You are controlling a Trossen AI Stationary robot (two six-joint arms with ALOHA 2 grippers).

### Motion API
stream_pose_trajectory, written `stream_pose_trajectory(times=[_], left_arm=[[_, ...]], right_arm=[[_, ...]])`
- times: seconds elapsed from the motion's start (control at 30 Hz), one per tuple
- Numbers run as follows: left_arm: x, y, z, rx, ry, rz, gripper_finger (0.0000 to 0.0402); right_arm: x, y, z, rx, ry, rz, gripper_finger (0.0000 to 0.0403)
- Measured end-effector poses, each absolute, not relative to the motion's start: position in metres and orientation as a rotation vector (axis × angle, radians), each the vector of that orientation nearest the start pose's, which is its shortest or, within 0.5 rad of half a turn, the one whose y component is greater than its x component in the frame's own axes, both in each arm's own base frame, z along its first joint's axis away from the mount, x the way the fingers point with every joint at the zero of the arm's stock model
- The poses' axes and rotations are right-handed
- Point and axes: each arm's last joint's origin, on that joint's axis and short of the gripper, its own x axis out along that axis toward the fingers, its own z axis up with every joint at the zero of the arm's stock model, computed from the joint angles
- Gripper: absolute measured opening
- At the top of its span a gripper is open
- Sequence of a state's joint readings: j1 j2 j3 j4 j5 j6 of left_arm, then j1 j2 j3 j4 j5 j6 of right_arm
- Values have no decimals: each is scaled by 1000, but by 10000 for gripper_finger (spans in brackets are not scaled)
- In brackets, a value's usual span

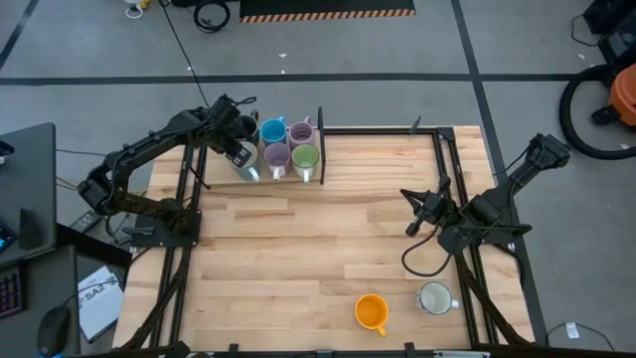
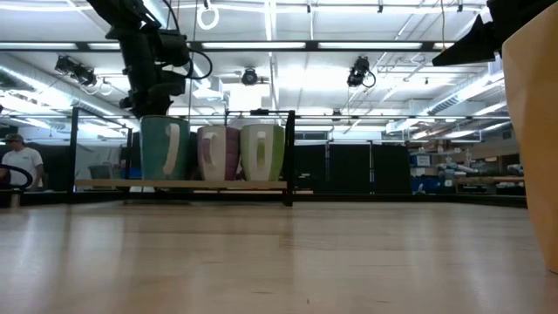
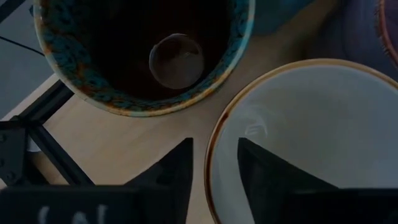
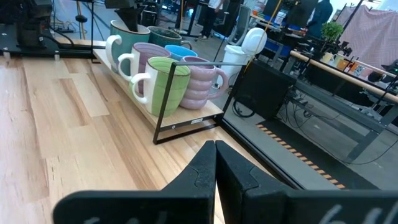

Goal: Place coffee mugs
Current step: Put the light blue mug on the shelf

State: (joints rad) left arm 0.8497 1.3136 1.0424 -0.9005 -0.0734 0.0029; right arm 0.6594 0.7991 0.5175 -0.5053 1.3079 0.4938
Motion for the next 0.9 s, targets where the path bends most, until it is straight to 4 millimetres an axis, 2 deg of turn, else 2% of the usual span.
stream_pose_trajectory(times=[0.27,0.67,0.9], left_arm=[[158,183,266,-459,1136,806,162],[157,182,322,-439,1086,814,163],[164,161,340,-568,1102,731,163]], right_arm=[[129,64,229,-193,273,-691,12],[129,64,229,-193,274,-690,12],[129,64,229,-192,275,-688,12]])
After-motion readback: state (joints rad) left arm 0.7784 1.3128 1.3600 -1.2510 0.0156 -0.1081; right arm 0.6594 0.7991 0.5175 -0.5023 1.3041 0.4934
